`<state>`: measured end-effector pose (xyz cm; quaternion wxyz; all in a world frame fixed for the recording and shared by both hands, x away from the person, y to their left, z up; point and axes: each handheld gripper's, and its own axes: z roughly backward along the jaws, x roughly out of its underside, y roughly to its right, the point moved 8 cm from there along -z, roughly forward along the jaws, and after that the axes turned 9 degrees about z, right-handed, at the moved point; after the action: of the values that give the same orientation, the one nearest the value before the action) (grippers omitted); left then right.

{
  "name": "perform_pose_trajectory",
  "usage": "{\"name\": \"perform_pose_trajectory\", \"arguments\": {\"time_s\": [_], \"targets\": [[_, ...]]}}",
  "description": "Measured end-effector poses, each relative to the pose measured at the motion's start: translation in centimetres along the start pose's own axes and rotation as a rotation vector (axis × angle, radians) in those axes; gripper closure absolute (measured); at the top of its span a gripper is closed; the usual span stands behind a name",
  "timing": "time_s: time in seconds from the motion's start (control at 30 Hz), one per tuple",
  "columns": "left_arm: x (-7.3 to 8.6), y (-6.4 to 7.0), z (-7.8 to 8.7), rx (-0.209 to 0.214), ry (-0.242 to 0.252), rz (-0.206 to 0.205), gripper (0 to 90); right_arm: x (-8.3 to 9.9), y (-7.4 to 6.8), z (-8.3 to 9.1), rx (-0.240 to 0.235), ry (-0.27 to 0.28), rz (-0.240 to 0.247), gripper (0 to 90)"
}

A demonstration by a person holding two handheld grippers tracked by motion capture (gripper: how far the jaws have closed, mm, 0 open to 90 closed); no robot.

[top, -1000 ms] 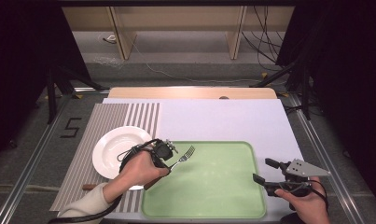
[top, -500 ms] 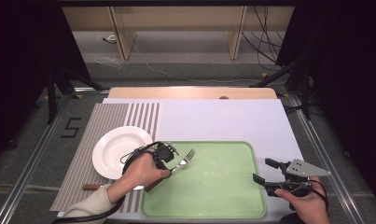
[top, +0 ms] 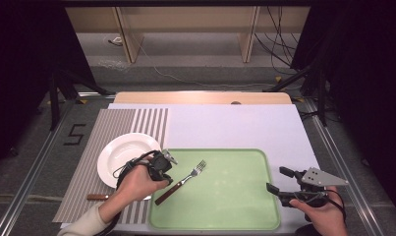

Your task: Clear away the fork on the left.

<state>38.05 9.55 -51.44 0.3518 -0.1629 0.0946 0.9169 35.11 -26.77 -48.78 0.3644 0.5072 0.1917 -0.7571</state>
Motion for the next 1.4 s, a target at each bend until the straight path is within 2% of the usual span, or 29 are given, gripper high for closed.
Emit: {"name": "perform_pose_trajectory", "arguments": {"time_s": [0.1, 0.27, 0.53, 0.83, 1.13, 1.23, 1.4], "targets": [[1.2, -0.1, -0.6, -0.007, -0.042, -0.043, 89.5, 0.0, 0.0, 0.0, 0.000, -0.001, 0.000, 22.6], [1.9, 0.2, -1.3, -0.004, -0.076, -0.092, 89.6, 0.0, 0.0, 0.0, 0.001, 0.000, -0.002, 22.6], [3.0, 0.9, -1.2, 0.003, -0.119, -0.134, 89.6, 0.0, 0.0, 0.0, 0.001, 0.001, -0.003, 22.6], [4.0, 2.2, -0.9, 0.032, -0.118, -0.166, 89.5, 0.0, 0.0, 0.0, 0.000, -0.001, -0.001, 22.6], [4.4, 4.9, -0.9, 0.102, -0.134, -0.282, 89.5, 0.0, 0.0, 0.0, -0.001, 0.000, -0.001, 22.7], [4.4, 5.4, -1.0, 0.107, -0.130, -0.302, 89.6, 0.0, 0.0, 0.0, -0.002, -0.001, -0.002, 22.6], [4.4, 5.6, -1.0, 0.107, -0.127, -0.309, 89.6, 0.0, 0.0, 0.0, -0.002, -0.001, -0.001, 22.6]]}}
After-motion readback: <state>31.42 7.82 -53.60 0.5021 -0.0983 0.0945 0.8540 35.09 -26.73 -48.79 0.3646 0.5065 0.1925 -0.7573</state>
